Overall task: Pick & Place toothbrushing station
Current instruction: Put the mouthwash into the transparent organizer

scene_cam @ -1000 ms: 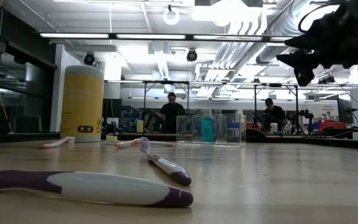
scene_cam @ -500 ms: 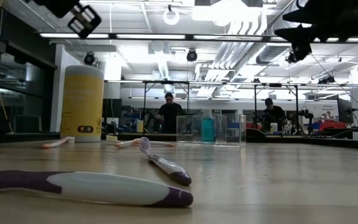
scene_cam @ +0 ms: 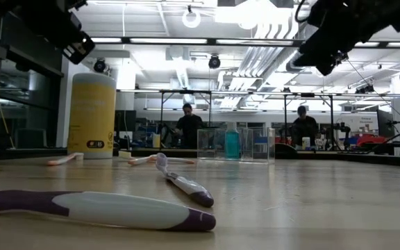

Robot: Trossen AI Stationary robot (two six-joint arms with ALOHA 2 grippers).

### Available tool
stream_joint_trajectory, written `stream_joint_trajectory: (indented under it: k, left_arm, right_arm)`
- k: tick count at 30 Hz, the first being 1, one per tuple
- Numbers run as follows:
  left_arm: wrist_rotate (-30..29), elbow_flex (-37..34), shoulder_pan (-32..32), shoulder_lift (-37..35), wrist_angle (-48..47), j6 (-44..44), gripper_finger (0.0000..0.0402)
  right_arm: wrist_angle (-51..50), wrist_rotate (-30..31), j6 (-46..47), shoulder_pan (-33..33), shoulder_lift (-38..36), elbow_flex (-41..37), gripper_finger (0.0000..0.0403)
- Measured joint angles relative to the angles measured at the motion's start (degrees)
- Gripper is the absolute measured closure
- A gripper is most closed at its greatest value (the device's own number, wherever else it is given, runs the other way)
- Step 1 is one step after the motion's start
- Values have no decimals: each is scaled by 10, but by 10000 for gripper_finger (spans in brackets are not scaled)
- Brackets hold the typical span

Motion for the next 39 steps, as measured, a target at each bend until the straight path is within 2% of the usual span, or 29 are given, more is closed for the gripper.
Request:
stream_joint_trajectory:
  k: [6, 13, 17, 21, 30, 39]
  left_arm:
    - [-10, -3, 0, 1, 0, -10, 387]
    - [-8, -3, 0, 1, 0, -11, 387]
    - [-8, -3, 0, 1, 0, -11, 387]
    - [-7, -3, 0, 1, 0, -13, 387]
    - [-7, -3, 0, 1, 1, -21, 387]
    - [-6, -3, 0, 1, 19, -90, 387]
  right_arm:
    - [-141, 76, 5, 71, 44, 84, 229]
    - [-240, 79, 0, 165, 54, 107, 229]
    - [-288, 105, -1, 218, 55, 107, 229]
    - [-299, 134, 10, 258, 55, 107, 229]
    - [-342, 145, 64, 317, 55, 107, 229]
    - [-344, 156, 105, 384, 80, 107, 229]
